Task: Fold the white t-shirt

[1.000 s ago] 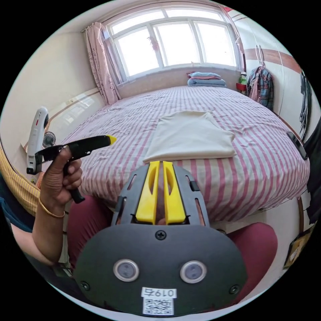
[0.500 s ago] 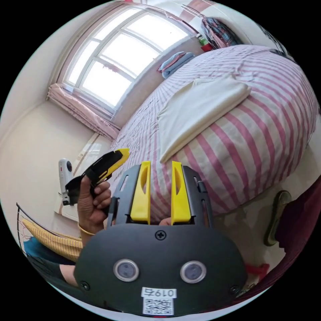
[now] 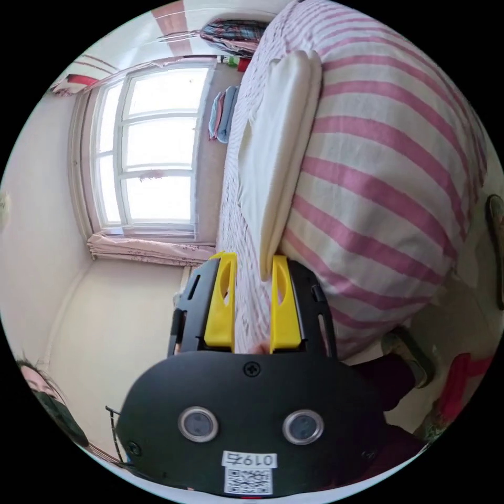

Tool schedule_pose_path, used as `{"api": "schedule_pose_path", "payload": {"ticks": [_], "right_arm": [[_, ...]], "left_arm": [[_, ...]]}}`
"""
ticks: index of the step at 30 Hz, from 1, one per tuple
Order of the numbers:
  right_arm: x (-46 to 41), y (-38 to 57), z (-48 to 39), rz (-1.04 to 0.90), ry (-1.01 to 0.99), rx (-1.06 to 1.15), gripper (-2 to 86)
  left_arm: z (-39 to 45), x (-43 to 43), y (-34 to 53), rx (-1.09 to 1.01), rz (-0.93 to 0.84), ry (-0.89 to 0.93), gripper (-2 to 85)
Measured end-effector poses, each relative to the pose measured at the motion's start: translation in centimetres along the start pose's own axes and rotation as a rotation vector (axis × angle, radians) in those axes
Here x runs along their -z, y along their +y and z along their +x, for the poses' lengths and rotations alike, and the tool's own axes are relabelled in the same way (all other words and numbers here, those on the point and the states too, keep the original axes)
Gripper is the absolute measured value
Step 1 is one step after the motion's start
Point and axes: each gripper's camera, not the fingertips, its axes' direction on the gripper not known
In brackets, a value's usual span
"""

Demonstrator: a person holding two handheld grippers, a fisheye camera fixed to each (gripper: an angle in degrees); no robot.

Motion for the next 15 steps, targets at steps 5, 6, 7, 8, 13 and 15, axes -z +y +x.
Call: {"api": "schedule_pose_path", "payload": {"ticks": [5, 6, 7, 8, 13, 15], "right_arm": [[-0.1, -3.4, 1.7, -0.001, -0.071, -0.104, 2.7], [0.1, -4.2, 2.0, -0.013, -0.086, -0.108, 1.8], [0.4, -5.0, 2.3, -0.024, -0.107, -0.113, 1.0], [0.5, -5.3, 2.5, -0.028, -0.118, -0.123, 0.6], [2.1, -8.5, 2.7, -0.049, -0.202, -0.142, -0.6], [2.8, -9.5, 2.4, -0.058, -0.223, -0.132, -0.7]], "left_arm": [[-7.2, -3.1, -2.3, 0.063, -0.057, 0.086, 9.3], [-7.9, -3.5, -2.7, 0.07, -0.066, 0.102, 9.7], [-9.5, -4.5, -3.3, 0.084, -0.093, 0.145, 10.6], [-11.0, -5.6, -4.0, 0.099, -0.122, 0.176, 11.5], [-16.7, -8.1, -6.6, 0.174, -0.135, 0.324, 14.1], [-18.7, -8.9, -7.5, 0.203, -0.134, 0.363, 14.5]]}}
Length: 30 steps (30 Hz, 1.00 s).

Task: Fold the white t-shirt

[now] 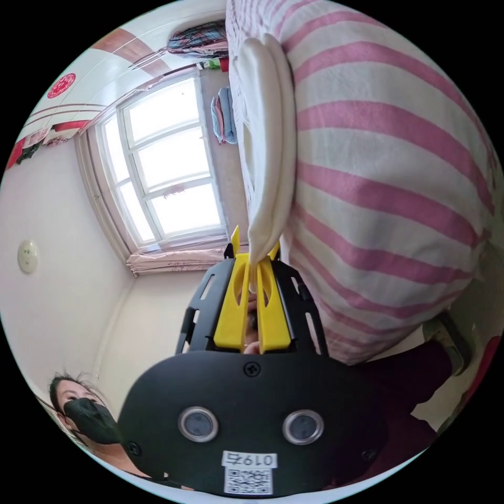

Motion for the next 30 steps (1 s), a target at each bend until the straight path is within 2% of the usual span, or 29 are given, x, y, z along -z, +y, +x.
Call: {"api": "schedule_pose_path", "payload": {"ticks": [7, 14, 24, 30], "right_arm": [[4.1, -3.0, -1.5, -0.064, -0.028, -0.043, -0.7], [6.5, -6.2, -3.4, -0.176, 0.073, 0.007, -0.7], [8.4, -12.0, -6.8, -0.397, 0.215, 0.121, -0.4], [6.5, -16.5, -8.9, -0.563, 0.278, 0.218, 1.1]], "left_arm": [[-5.3, 0.2, -3.4, 0.045, 0.041, 0.057, 14.1], [-10.5, 1.9, -1.8, 0.09, 0.084, 0.044, 5.1], [-13.3, 3.3, 4.8, 0.021, 0.251, 0.155, 4.0], [-11.6, 2.8, 5.8, -0.107, 0.335, 0.053, 4.0]]}}
